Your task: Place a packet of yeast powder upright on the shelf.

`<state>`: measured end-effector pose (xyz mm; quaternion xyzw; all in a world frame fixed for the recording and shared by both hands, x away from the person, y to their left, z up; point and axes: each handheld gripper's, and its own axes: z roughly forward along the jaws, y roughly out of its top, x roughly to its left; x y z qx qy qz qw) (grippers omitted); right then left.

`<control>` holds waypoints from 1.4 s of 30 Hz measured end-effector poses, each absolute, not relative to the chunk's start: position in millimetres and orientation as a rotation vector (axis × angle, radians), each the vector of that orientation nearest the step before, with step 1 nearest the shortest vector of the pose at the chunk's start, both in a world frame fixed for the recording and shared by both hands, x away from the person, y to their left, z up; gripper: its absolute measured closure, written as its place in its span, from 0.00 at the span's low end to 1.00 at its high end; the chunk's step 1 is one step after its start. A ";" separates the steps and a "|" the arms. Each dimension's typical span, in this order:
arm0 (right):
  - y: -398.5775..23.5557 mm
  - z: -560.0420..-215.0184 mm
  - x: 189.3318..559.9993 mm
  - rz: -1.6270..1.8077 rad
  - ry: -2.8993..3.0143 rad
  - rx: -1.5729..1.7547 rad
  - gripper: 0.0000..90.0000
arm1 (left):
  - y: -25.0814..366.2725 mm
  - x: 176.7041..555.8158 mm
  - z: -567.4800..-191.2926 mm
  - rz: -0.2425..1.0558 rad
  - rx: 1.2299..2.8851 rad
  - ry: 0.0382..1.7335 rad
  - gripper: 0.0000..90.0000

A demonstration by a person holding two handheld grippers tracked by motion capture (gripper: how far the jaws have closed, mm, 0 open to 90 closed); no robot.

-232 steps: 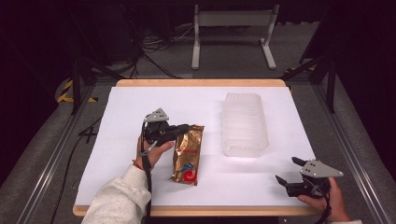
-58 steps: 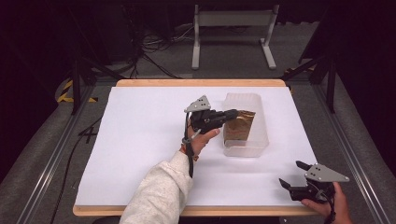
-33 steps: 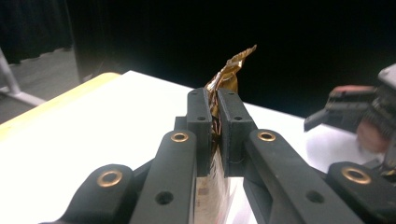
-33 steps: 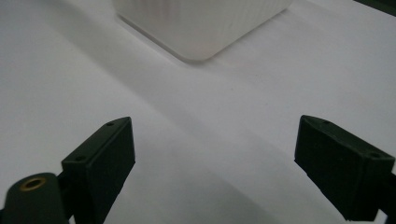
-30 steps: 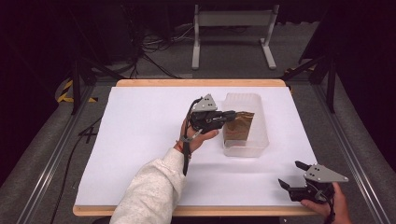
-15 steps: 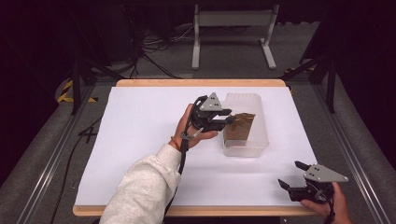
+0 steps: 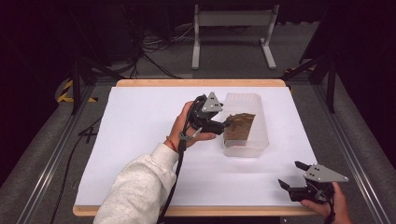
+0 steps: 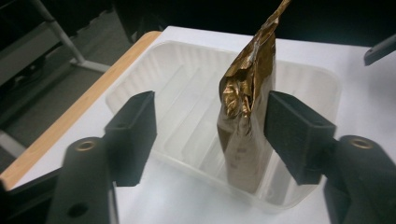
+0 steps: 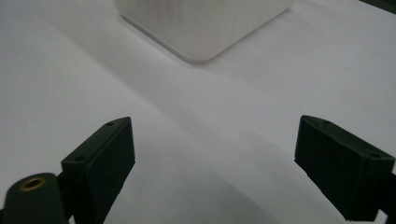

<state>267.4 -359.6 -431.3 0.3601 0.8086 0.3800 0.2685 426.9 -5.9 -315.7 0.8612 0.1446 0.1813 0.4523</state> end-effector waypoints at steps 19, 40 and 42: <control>-359.7 -431.2 267.5 1.024 2.186 0.969 0.14 | 27.5 415.7 -315.0 0.505 2.210 0.363 0.15; -357.9 -432.1 267.4 1.006 2.189 0.958 0.14 | 73.1 402.8 -342.5 0.586 2.266 0.387 0.12; -358.0 -432.3 267.5 1.003 2.189 0.956 0.14 | 78.5 401.5 -347.1 0.596 2.278 0.395 0.12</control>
